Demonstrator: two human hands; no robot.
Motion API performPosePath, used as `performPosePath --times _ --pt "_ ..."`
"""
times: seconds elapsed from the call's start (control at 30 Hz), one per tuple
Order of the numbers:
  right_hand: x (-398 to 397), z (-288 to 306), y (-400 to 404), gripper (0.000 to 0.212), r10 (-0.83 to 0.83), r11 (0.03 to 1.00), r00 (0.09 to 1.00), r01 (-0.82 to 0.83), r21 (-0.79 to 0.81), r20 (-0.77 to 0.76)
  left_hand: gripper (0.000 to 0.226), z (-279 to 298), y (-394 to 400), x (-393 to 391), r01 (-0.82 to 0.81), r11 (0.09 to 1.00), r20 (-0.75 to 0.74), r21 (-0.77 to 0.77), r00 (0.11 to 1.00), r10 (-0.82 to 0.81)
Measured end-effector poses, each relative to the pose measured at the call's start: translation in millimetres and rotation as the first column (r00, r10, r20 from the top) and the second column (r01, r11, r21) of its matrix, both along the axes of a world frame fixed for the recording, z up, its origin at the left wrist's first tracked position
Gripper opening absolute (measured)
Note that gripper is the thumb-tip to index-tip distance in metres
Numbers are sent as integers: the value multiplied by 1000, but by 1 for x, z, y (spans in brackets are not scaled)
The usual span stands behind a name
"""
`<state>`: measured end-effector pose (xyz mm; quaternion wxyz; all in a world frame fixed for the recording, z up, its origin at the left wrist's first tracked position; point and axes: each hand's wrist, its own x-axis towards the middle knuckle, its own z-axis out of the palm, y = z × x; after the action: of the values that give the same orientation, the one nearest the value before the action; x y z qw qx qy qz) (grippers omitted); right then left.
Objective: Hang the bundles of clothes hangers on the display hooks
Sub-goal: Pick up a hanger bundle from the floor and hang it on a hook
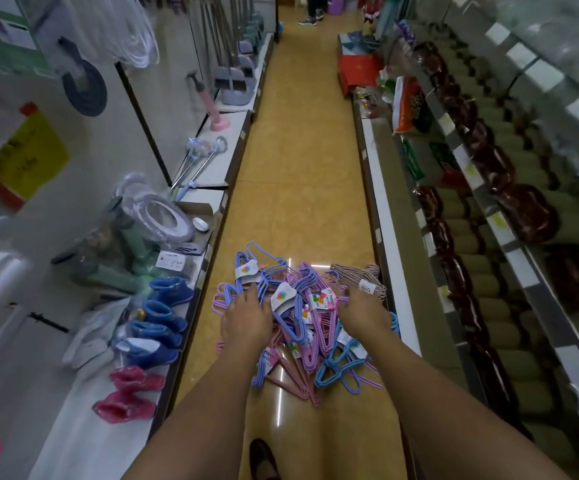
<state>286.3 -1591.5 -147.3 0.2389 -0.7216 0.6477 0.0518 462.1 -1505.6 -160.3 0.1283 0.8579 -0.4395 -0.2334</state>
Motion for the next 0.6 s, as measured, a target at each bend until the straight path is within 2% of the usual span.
performPosePath --times 0.27,0.6 --pt "27 -81 -54 32 9 996 1000 -9 86 -9 52 -82 -43 17 5 992 -15 129 1000 -3" --pt "51 -262 -131 34 96 988 994 -90 126 -43 50 -283 -105 18 -23 988 -78 156 996 35"
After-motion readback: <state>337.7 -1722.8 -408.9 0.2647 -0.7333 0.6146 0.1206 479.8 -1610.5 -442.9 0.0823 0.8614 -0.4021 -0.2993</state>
